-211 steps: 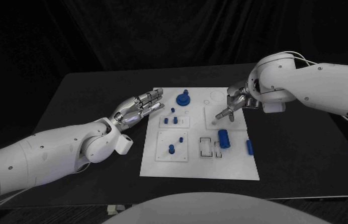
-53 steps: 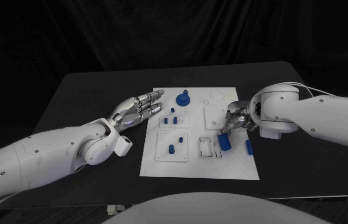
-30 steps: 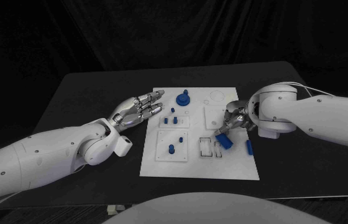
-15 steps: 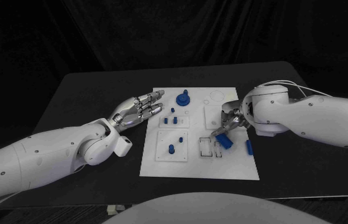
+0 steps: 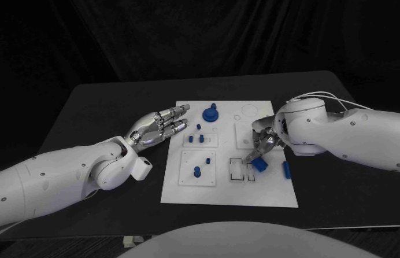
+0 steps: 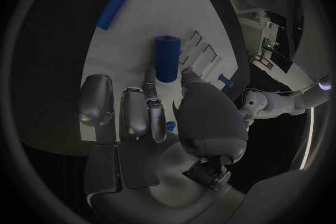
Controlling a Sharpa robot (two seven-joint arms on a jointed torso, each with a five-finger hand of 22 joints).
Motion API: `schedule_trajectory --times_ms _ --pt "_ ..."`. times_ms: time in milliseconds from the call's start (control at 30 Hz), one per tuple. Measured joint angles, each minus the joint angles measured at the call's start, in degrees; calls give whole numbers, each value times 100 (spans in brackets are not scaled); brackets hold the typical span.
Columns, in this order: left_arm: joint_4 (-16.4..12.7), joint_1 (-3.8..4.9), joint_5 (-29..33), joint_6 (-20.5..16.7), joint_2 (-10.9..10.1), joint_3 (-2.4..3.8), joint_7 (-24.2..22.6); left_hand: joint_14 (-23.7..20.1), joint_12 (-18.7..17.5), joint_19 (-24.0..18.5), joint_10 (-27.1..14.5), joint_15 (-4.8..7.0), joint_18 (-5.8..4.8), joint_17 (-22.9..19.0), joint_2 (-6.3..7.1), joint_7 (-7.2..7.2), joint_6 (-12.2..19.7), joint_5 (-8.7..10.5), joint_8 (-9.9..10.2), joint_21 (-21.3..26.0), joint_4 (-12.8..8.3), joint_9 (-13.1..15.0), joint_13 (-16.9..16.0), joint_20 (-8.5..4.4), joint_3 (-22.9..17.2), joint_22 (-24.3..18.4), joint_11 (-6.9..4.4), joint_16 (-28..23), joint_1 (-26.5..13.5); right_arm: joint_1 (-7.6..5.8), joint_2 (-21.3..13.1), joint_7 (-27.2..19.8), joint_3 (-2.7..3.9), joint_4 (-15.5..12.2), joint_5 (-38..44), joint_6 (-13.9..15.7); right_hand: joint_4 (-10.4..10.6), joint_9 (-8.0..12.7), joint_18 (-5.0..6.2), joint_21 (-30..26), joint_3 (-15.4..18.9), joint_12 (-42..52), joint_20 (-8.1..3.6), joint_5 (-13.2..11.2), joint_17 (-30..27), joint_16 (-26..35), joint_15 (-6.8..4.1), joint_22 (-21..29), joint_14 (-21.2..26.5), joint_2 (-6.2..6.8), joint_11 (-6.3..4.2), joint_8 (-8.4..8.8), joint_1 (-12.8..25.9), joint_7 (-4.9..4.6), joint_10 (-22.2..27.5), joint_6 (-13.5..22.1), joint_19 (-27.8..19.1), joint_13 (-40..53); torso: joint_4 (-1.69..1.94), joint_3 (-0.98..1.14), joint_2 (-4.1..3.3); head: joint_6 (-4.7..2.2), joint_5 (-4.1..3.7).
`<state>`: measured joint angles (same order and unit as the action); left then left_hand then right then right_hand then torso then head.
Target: Assemble the parts on the task board
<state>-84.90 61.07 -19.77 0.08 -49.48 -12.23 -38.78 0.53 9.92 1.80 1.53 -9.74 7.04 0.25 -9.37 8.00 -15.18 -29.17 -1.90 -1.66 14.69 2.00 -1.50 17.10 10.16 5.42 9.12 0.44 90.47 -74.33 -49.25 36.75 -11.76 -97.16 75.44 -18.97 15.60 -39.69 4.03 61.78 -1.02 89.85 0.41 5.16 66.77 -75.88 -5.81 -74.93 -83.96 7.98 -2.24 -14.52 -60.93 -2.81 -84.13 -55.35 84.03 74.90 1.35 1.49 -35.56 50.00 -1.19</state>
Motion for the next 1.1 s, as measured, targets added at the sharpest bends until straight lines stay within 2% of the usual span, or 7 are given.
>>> schedule_trajectory --times_ms 233,467,567,667,767,933,1100 --pt "1 0 0 16 3 0 5 0 0 0 0 0 0 0 0 19 -19 0 1 0 0 0 0 0 0 -1 0 0 0 -3 47 3 3 -15 110 -82 -61 -173 0 -42 -57 0 0 750 -13 0 0 0 0 -122 0 -192 -182 -7 0 115 0 0 1 0 -1 0 -5" --pt "-3 0 0 27 3 0 15 0 0 0 0 0 1 0 0 19 -19 -10 1 0 -1 4 0 0 -1 6 0 0 0 15 119 13 -2 -25 306 -98 -213 -544 -1 -66 -50 0 0 1454 -13 0 -1 1 1 -205 0 -615 -265 38 0 148 0 0 -1 -1 -1 0 -2" --pt "-6 0 0 32 3 0 20 0 0 0 0 0 -92 0 0 -2 -39 -28 1 0 -16 4 0 0 -16 6 0 0 0 33 137 14 0 -43 411 -98 -289 -665 0 -78 -97 0 0 1762 -13 0 -1 1 1 -222 0 -764 -277 53 0 145 0 0 -1 -1 0 0 7" --pt "-6 0 0 36 1 0 27 2 0 2 0 -2 -92 0 0 -2 -39 -51 1 0 -17 4 0 -3 -17 11 0 0 0 49 145 14 3 -55 494 -98 -340 -747 0 -78 -116 0 0 1926 -17 0 -1 1 0 -262 0 -830 -244 59 0 152 0 0 -1 -1 0 0 11" --pt "-6 0 0 39 0 0 36 21 0 21 0 -21 -92 0 -23 -2 -39 -89 1 0 -31 4 0 -21 -32 14 0 0 23 61 149 10 5 -70 556 -96 -395 -797 0 -107 -170 0 0 2350 -36 0 0 1 0 -273 -20 -878 -255 66 21 145 0 0 -2 -1 1 0 14" --pt "-3 0 -1 45 5 0 49 1 0 21 0 -41 -91 0 -23 -2 -39 -117 1 0 -31 4 0 -21 -31 13 0 1 23 72 142 4 7 -83 597 -83 -423 -823 0 -132 -184 0 0 2857 -74 34 -27 1 -3 -274 -33 -886 -257 100 8 110 0 0 -1 -1 1 0 7" --pt "-2 0 -1 52 8 0 66 1 0 21 0 -41 -91 6 0 19 -60 -138 1 0 -34 3 0 -21 -34 19 0 22 45 79 76 -15 8 -87 443 54 -380 -823 0 -152 -227 0 -32 3162 -109 51 -44 2 2 -274 -76 -921 -257 152 26 59 -9 0 0 -1 0 0 8"
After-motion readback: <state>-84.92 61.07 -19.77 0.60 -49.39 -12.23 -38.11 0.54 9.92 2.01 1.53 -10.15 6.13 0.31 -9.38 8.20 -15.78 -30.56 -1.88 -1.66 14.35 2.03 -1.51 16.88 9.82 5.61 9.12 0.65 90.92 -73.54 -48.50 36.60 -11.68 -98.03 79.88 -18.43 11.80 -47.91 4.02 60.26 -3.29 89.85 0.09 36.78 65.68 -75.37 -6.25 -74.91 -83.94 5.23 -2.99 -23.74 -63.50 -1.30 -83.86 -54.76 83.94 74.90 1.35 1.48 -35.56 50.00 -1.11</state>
